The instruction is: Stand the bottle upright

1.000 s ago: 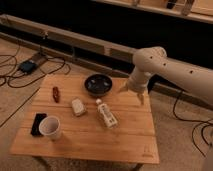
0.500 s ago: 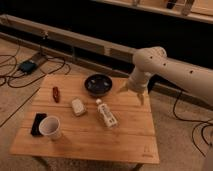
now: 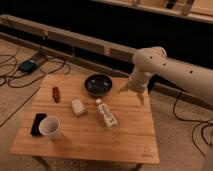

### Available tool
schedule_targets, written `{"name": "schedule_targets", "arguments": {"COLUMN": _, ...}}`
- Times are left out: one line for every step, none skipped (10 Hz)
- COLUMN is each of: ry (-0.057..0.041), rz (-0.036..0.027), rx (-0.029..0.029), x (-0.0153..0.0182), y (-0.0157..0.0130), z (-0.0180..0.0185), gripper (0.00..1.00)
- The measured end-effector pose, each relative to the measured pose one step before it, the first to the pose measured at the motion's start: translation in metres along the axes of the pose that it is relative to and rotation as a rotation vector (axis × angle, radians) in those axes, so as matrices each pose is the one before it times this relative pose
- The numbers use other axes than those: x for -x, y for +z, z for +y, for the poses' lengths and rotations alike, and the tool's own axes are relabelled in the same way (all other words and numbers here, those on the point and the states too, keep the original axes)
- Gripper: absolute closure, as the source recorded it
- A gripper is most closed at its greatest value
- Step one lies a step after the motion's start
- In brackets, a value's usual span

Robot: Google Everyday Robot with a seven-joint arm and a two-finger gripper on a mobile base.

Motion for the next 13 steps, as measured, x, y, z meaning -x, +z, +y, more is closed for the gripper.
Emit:
{"name": "schedule_targets", "arguments": {"ry": 0.00003, "rz": -0.00001, "rx": 0.00001, "x": 0.00000, "y": -0.00001, "z": -0.00001, "gripper": 0.20}}
{"name": "schedule_targets", "arguments": {"ry": 0.00006, "rz": 0.00039, "rx": -0.00013, "x": -0.00002, "y": 0.00024, "z": -0.00006, "gripper": 0.20}}
{"name": "schedule_targets", "arguments": {"ry": 0.00004, "rz": -0.00014, "rx": 0.00012, "x": 0.00004, "y": -0.00006, "z": 0.00004, "gripper": 0.20}}
{"name": "schedule_targets", "arguments": {"ry": -0.00001, "rz": 0.00008, "rx": -0.00003, "x": -0.00003, "y": 0.00002, "z": 0.00000, "gripper": 0.20}}
{"name": "schedule_targets", "arguments": {"ry": 0.00003, "rz": 0.00000, "rx": 0.00000, "x": 0.00000, "y": 0.00000, "z": 0.00000, "gripper": 0.20}}
{"name": "schedule_targets", "arguments": {"ry": -0.00014, "rz": 0.00000, "rx": 0.00003, "x": 0.00001, "y": -0.00001, "z": 0.00002, "gripper": 0.20}}
{"name": "schedule_targets", "arguments": {"ry": -0.00020, "rz": 0.00021, "rx": 0.00007, "x": -0.00002, "y": -0.00001, "z": 0.00014, "gripper": 0.20}}
{"name": "schedule_targets", "arguments": {"ry": -0.01840, "rz": 0.00034, "rx": -0.00729, "x": -0.00129, "y": 0.00039, "z": 0.00015, "gripper": 0.20}}
{"name": "schedule_targets", "arguments": {"ry": -0.04987, "rz": 0.00433, "rx": -0.01300, "x": -0.00447, "y": 0.00118, "z": 0.00560, "gripper": 0.20}}
{"name": "schedule_targets", "arguments": {"ry": -0.03945, "rz": 0.00772, "rx": -0.01407, "x": -0.00402, "y": 0.00163, "z": 0.00312, "gripper": 0.20}}
{"name": "schedule_targets", "arguments": {"ry": -0.06771, "rz": 0.01448, "rx": -0.01763, "x": -0.00652, "y": 0.00361, "z": 0.00836, "gripper": 0.20}}
{"name": "schedule_targets", "arguments": {"ry": -0.06700, "rz": 0.01679, "rx": -0.00811, "x": -0.00555, "y": 0.00500, "z": 0.01090, "gripper": 0.20}}
{"name": "schedule_targets", "arguments": {"ry": -0.03896, "rz": 0.01410, "rx": -0.00268, "x": -0.00328, "y": 0.00293, "z": 0.00631, "gripper": 0.20}}
